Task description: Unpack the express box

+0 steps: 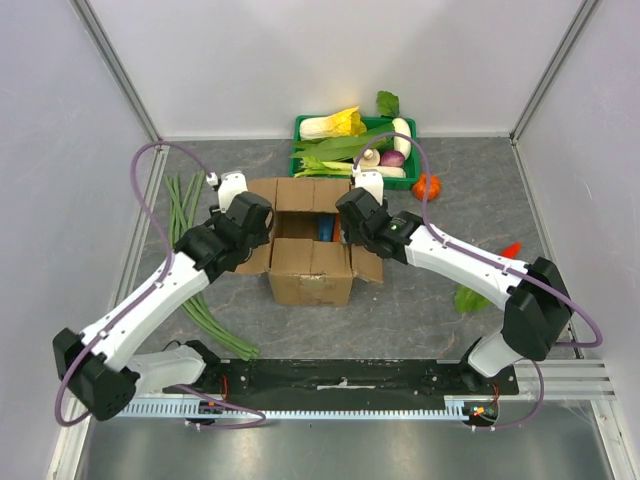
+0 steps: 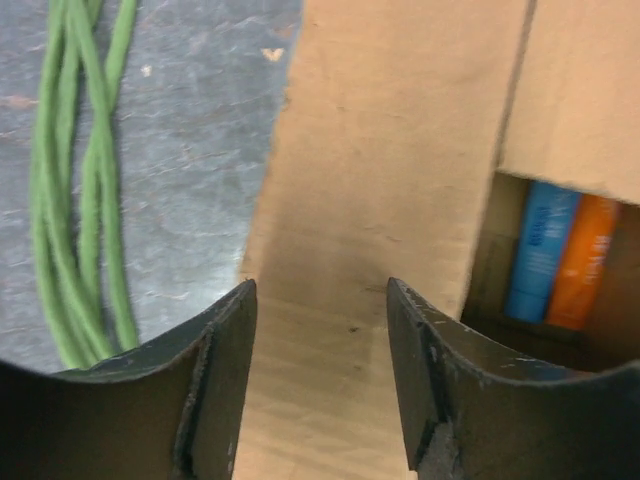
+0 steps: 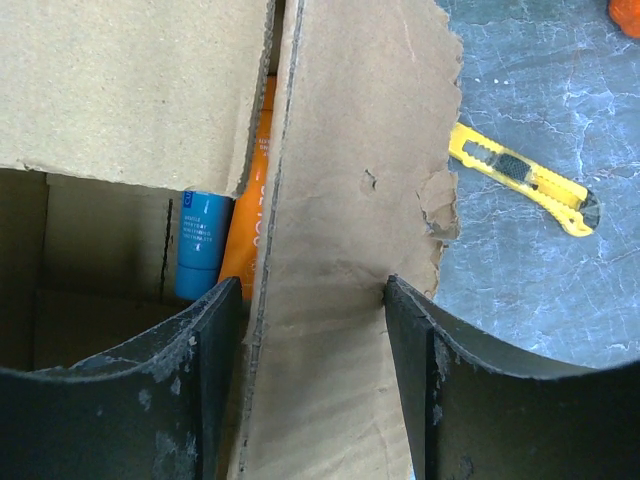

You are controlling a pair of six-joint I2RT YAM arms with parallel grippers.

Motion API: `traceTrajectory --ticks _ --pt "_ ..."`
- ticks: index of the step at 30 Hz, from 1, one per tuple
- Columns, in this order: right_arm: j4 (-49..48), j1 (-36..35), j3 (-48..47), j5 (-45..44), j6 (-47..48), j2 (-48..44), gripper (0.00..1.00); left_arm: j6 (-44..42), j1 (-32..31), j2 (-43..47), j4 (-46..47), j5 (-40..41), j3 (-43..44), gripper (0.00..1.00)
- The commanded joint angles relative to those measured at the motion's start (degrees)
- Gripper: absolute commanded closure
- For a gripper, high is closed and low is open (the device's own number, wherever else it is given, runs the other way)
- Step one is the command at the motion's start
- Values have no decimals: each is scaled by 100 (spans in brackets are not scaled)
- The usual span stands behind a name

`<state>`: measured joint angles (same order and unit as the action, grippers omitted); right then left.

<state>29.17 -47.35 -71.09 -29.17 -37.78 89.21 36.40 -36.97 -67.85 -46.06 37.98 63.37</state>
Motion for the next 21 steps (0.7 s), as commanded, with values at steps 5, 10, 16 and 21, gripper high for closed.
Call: traceTrajectory --ticks 5,10,16,21 --pt "-25 -2 60 34 -45 -229 34 148 32 949 1714 -844 -738 23" --pt "-34 -2 86 69 -45 -202 34 86 216 722 1926 -1310 -950 22" --pt "-25 7 87 166 -45 -193 33 34 269 309 2013 -1582 -932 23" --pt "-25 -11 25 341 200 -264 30 -150 296 194 2145 -1828 -853 49"
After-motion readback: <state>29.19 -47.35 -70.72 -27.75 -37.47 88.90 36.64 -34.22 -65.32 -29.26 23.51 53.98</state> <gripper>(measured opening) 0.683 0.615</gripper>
